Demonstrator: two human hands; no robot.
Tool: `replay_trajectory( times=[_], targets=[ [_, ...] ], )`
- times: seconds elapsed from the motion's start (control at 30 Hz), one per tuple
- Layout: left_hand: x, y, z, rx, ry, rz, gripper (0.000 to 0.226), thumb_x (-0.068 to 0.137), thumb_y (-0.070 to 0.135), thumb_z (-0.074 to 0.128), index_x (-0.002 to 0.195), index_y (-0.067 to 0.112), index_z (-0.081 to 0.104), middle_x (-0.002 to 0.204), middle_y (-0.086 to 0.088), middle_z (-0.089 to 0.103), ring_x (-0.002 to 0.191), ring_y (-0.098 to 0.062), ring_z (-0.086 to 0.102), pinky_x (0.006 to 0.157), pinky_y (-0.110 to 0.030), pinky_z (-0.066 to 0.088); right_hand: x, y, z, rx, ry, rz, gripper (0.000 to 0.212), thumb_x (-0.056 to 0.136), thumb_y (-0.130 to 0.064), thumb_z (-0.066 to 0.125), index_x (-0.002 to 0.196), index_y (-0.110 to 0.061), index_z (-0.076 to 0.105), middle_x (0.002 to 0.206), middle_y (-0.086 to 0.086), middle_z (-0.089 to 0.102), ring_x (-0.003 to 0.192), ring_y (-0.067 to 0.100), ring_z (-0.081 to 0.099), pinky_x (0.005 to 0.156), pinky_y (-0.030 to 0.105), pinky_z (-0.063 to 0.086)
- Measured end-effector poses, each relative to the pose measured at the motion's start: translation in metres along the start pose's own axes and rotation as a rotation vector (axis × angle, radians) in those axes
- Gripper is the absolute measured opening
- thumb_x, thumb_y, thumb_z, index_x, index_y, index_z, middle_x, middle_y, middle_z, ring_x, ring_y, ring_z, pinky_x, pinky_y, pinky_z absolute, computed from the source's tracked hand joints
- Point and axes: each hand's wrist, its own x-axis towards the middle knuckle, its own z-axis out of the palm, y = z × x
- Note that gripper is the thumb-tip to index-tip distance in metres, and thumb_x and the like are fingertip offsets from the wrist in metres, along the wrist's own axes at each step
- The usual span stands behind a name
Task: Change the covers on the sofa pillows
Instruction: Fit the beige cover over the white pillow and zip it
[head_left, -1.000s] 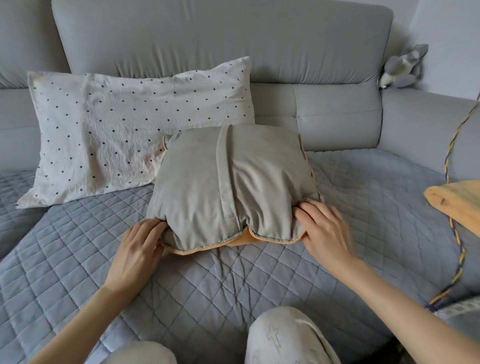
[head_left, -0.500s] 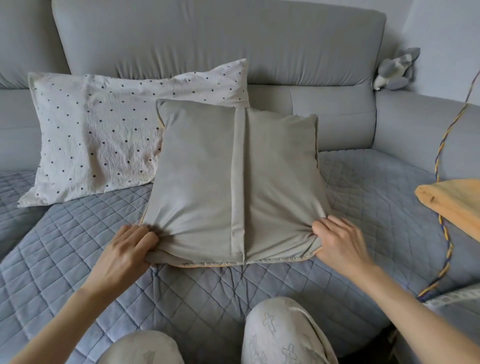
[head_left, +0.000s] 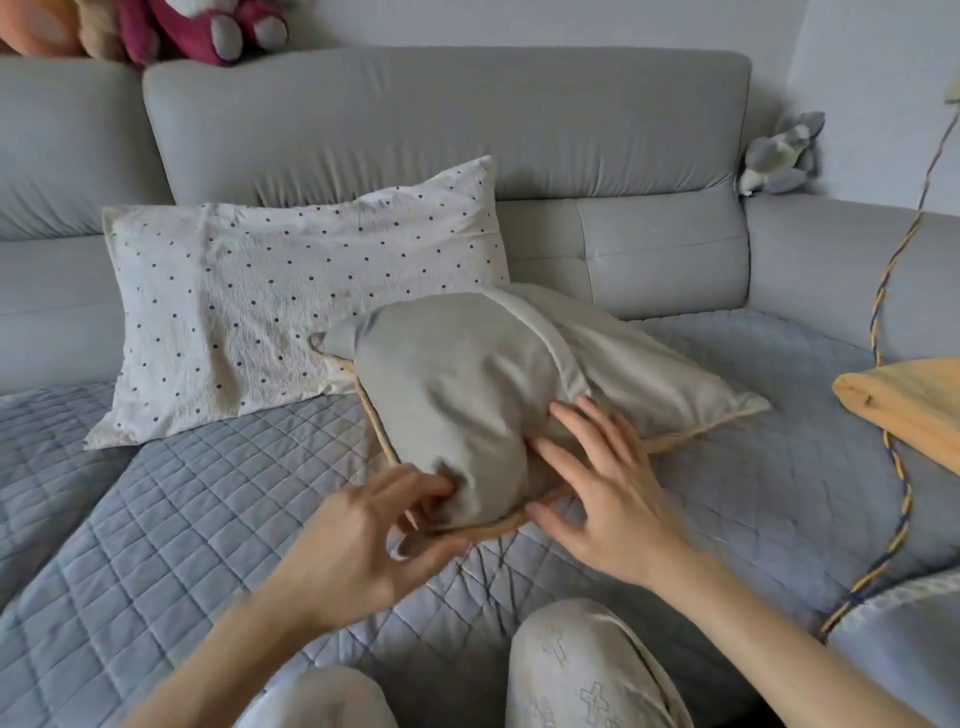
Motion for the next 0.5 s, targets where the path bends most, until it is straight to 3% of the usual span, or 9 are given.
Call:
replay_trajectory(
  times=[0.1,0.17,0.23,0.3,0.4,0.43,0.5],
  targets=[
    [0.002,0.005,-0.005,0.035,-0.211,0.145,0.027,0.090,0.048,0.051,0.107,0.031,0.062,0.094,0.017,0.064,0.080,0.003,0.059,0.067,-0.017,0.050,-0.010,0.026,0.002,-0.046,-0.032,0.016,0.045,0.077,-0.043,0.052,0.118,-0.026,0.050,0.144,-0.004,0.041,0.140,0.019,0.027,0.106,0.062,0.027],
    [0.000,-0.017,-0.010,0.121,-0.148,0.115,0.024,0.091,0.040,0.050,0.110,0.030,0.062,0.102,0.013,0.065,0.088,-0.003,0.062,0.069,-0.023,0.054,-0.021,0.049,0.000,-0.146,-0.100,-0.003,0.045,0.075,-0.034,0.061,0.117,-0.028,0.049,0.147,-0.011,0.035,0.141,0.015,0.024,0.106,0.064,0.025],
    [-0.003,-0.042,-0.012,0.250,-0.067,0.045,0.030,0.088,0.031,0.054,0.117,0.027,0.059,0.111,0.007,0.061,0.094,-0.011,0.062,0.066,-0.031,0.057,-0.028,0.068,-0.002,-0.168,-0.152,0.070,0.062,0.064,-0.016,0.076,0.119,-0.026,0.049,0.148,-0.013,0.033,0.140,0.016,0.024,0.105,0.064,0.024],
    [-0.003,-0.057,-0.011,0.359,-0.048,-0.042,0.051,0.081,0.020,0.068,0.127,0.026,0.048,0.121,-0.001,0.054,0.102,-0.021,0.060,0.068,-0.037,0.059,-0.029,0.086,-0.005,-0.140,-0.140,0.185,0.067,0.060,-0.004,0.079,0.119,-0.022,0.054,0.146,-0.011,0.038,0.137,0.018,0.031,0.103,0.065,0.026],
    [0.004,-0.066,-0.007,0.467,-0.012,-0.069,0.082,0.071,0.015,0.079,0.139,0.022,0.033,0.138,-0.009,0.040,0.124,-0.030,0.045,0.095,-0.048,0.047,-0.005,0.089,-0.032,-0.134,0.080,0.410,0.031,0.080,-0.019,0.053,0.107,-0.018,0.067,0.122,0.004,0.064,0.116,0.029,0.057,0.098,0.062,0.035],
    [0.009,-0.066,-0.008,0.508,0.015,-0.065,0.087,0.070,0.018,0.080,0.141,0.021,0.030,0.142,-0.011,0.035,0.130,-0.030,0.036,0.103,-0.050,0.039,0.008,0.081,-0.045,-0.084,0.152,0.526,0.033,0.083,-0.023,0.043,0.102,-0.016,0.069,0.109,0.009,0.069,0.104,0.032,0.064,0.096,0.056,0.039],
    [0.025,-0.069,-0.007,0.609,0.068,-0.047,0.097,0.066,0.027,0.081,0.145,0.018,0.025,0.148,-0.013,0.028,0.137,-0.032,0.026,0.112,-0.051,0.023,0.033,0.052,-0.063,0.032,0.239,0.623,0.029,0.089,-0.023,0.044,0.102,-0.013,0.067,0.101,0.013,0.071,0.095,0.033,0.065,0.088,0.044,0.044]
  ],
)
